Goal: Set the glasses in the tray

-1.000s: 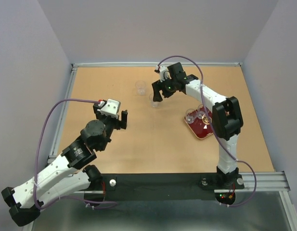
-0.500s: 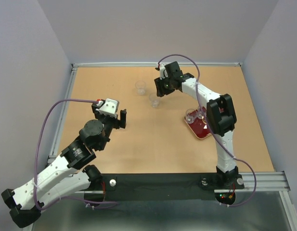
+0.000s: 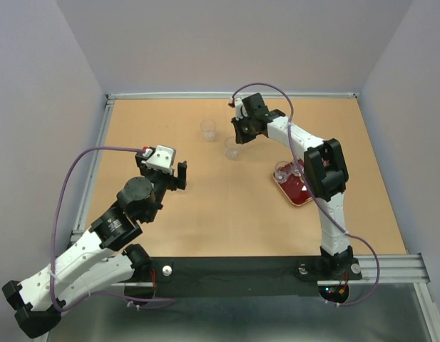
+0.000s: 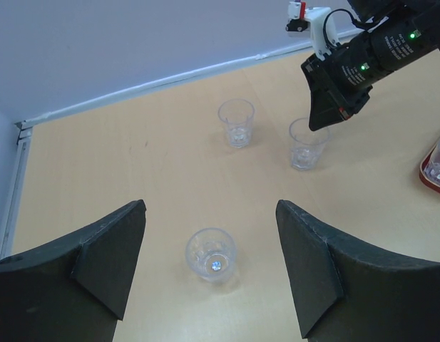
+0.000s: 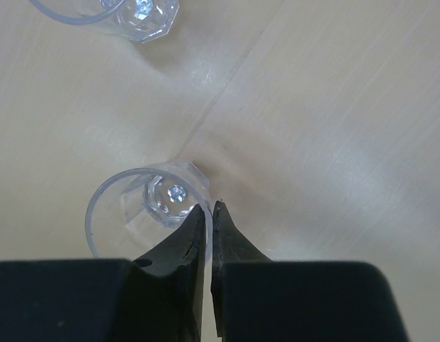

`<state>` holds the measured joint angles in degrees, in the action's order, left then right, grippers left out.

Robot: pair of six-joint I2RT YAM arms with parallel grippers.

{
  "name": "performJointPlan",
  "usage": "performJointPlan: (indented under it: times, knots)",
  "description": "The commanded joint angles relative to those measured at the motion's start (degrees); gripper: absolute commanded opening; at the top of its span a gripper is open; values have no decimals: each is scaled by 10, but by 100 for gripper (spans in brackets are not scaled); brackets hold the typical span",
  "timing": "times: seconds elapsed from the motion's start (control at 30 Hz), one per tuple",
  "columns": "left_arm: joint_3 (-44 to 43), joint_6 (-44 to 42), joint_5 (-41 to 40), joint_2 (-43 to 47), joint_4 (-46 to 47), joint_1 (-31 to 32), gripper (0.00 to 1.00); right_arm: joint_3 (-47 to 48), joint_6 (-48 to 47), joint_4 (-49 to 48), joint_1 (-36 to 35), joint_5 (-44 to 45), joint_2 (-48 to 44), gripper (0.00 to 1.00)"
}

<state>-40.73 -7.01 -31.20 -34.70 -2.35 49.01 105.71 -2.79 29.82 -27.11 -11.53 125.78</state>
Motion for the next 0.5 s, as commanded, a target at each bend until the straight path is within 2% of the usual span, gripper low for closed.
performJointPlan:
  times: [0.0, 0.27, 0.47]
  knots:
    - [6, -6, 2, 7, 35, -4, 85, 20, -30, 7, -6, -2, -7, 0]
    - [7, -5, 2, 7, 36, -6, 85, -16, -120, 23, -7, -78, -124, 1]
    - [7, -3, 3, 8, 37, -7, 85, -118, -176, 25, -6, -118, -243, 0]
